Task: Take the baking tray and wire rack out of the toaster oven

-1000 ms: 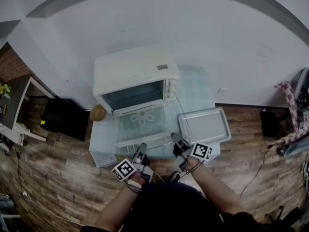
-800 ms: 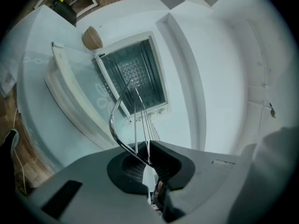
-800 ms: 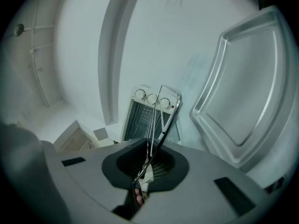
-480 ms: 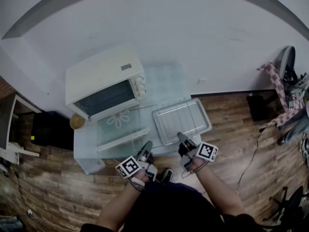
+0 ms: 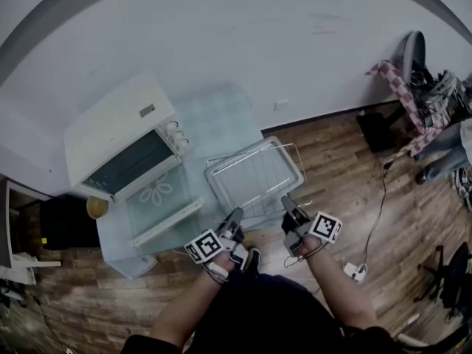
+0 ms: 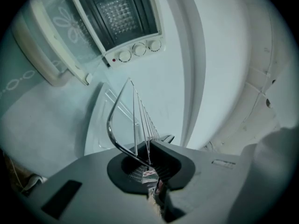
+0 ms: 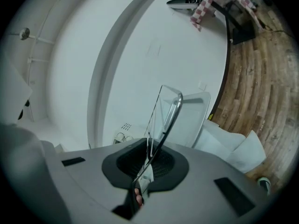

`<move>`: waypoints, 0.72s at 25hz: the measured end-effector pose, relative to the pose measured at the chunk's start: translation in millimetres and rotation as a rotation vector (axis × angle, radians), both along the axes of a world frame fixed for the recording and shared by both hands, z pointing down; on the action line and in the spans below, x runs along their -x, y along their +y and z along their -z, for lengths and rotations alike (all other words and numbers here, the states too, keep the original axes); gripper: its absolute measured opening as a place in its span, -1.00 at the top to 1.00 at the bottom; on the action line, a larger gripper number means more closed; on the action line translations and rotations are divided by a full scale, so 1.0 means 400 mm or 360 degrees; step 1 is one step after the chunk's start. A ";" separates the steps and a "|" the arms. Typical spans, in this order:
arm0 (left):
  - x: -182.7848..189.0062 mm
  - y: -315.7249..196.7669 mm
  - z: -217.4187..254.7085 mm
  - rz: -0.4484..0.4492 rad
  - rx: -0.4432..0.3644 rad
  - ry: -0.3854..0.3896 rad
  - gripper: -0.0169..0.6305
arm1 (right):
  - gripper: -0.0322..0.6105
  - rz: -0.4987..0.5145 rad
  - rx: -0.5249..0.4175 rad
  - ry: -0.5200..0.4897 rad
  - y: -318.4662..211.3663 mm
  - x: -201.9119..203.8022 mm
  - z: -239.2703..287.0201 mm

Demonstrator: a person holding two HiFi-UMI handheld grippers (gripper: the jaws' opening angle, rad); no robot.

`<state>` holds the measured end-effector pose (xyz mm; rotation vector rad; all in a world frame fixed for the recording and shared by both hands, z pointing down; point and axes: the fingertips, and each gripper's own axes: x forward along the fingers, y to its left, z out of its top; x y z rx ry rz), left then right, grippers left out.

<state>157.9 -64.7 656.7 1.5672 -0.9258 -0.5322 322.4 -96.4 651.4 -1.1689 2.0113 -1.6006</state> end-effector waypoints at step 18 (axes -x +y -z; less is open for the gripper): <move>-0.012 -0.026 -0.113 -0.0211 0.0215 -0.0205 0.89 | 0.81 -0.0098 0.0316 0.0004 0.012 -0.017 -0.145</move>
